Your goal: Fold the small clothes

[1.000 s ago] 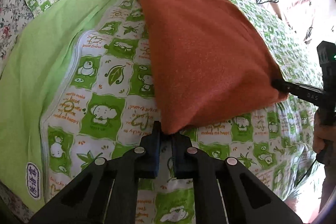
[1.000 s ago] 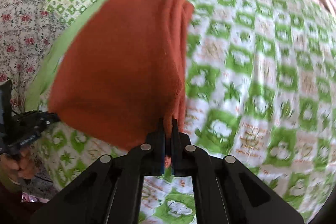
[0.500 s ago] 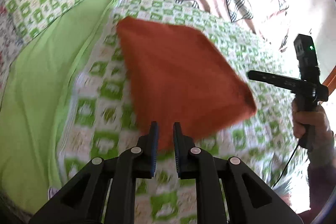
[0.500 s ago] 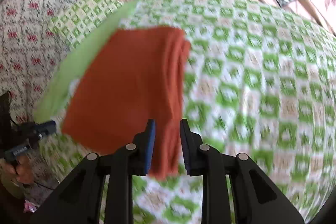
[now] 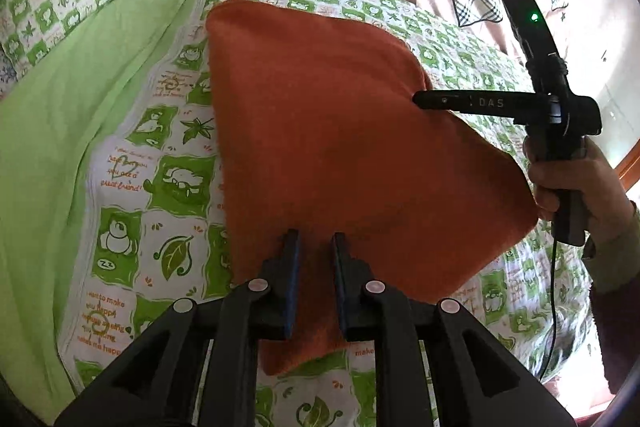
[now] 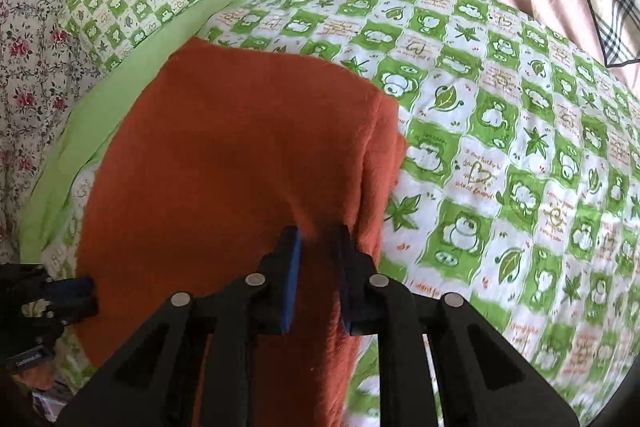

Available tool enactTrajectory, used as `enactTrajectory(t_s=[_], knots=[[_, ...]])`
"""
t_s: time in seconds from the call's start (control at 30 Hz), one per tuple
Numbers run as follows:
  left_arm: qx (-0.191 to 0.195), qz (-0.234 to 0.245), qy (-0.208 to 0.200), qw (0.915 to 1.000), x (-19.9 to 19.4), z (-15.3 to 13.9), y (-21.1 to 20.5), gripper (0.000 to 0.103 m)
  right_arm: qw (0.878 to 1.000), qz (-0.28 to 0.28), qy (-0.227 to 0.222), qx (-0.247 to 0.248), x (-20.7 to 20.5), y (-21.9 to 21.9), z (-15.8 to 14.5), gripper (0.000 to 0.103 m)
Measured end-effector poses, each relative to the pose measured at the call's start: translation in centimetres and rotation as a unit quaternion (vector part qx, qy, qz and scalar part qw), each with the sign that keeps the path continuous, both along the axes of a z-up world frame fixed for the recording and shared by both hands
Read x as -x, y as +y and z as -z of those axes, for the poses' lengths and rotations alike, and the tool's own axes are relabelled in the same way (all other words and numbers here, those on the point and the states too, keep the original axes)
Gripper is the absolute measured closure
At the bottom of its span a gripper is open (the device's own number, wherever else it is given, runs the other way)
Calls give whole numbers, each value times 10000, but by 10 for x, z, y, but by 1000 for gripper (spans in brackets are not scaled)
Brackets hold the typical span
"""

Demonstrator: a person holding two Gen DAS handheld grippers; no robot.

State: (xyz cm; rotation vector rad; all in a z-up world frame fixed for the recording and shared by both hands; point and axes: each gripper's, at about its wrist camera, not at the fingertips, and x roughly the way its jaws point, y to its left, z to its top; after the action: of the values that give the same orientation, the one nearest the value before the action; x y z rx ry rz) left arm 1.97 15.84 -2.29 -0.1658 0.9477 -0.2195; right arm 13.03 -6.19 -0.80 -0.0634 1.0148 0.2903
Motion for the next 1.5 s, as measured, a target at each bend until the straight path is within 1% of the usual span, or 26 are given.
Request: enactTrajectory(t_s=[0.1, 0.13, 0.17, 0.27, 0.37, 0.47, 0.53, 0.6, 0.67, 0.77, 0.83, 0.9, 1.03, 1.07, 1.1, 1.13, 1.17, 1.2, 1.23, 1.27, 1.3, 1.33, 1.4, 1.5], knots=[[62, 24, 7, 10000, 5, -5, 4, 89, 9999, 8, -26, -108, 10, 0, -10, 85], [87, 31, 9, 10000, 7, -8, 5, 88, 9999, -8, -38, -136, 16, 0, -14, 82], [113, 39, -5, 9999, 11, -11, 7, 88, 9998, -32, -54, -168, 25, -1, -19, 82], [166, 53, -50, 9998, 24, -19, 10, 88, 9985, -207, -7, -505, 58, -1, -30, 82], [184, 90, -13, 9998, 34, -16, 10, 87, 9976, -353, 141, -586, 94, 2, -23, 81], [57, 62, 162, 9998, 37, -3, 8, 88, 9978, -322, 362, -455, 118, -1, -2, 81], [31, 67, 221, 9997, 37, 6, 6, 88, 9979, -134, 469, -416, 122, -6, 14, 82], [46, 53, 212, 9998, 35, 9, 6, 88, 9978, -57, 327, -569, 126, -13, 19, 82], [-19, 55, 198, 9998, 35, 9, 4, 88, 9976, 45, 296, -625, 126, -15, 19, 84], [-94, 75, 179, 9998, 37, 10, 2, 88, 9986, 75, 213, -489, 133, -13, 17, 84], [-12, 32, 196, 9998, 39, 11, 4, 88, 9985, 121, 174, -496, 137, -16, 16, 84], [44, -33, 210, 9998, 39, 12, 5, 88, 9978, 190, 169, -607, 143, -22, 17, 84], [-51, -129, 203, 9997, 40, 11, 1, 87, 9975, 366, 165, -579, 146, -31, 14, 84], [-84, -131, 199, 9997, 41, 10, -1, 85, 9971, 414, 189, -608, 146, -34, 13, 84], [-99, -128, 200, 9997, 41, 10, -2, 81, 9971, 514, 194, -532, 146, -36, 12, 84], [-82, -122, 192, 9997, 42, 9, -2, 80, 9972, 658, 203, -287, 146, -36, 13, 76], [-70, -125, 203, 9997, 43, 8, -3, 77, 9968, 761, 187, -154, 147, -38, 13, 58], [-73, -129, 199, 9997, 45, 6, -4, 73, 9962, 817, 175, -238, 149, -42, 11, 57], [-83, -131, 182, 9997, 47, 4, -4, 70, 9951, 872, 154, -437, 153, -46, 7, 57], [-87, -122, 157, 9998, 51, 1, -5, 64, 9947, 866, 68, -556, 158, -47, 2, 57], [-109, -114, 131, 9998, 54, -2, -7, 58, 9950, 829, -12, -553, 161, -45, -4, 57], [-153, -113, 103, 9998, 58, -4, -8, 55, 9956, 772, -86, -520, 167, -41, -9, 57], [-245, -116, 74, 9996, 66, -7, -11, 46, 9962, 637, -144, -574, 176, -34, -16, 57], [-281, -138, 85, 9995, 79, -9, -11, 42, 9970, 477, -174, -591, 191, -22, -20, 57]])
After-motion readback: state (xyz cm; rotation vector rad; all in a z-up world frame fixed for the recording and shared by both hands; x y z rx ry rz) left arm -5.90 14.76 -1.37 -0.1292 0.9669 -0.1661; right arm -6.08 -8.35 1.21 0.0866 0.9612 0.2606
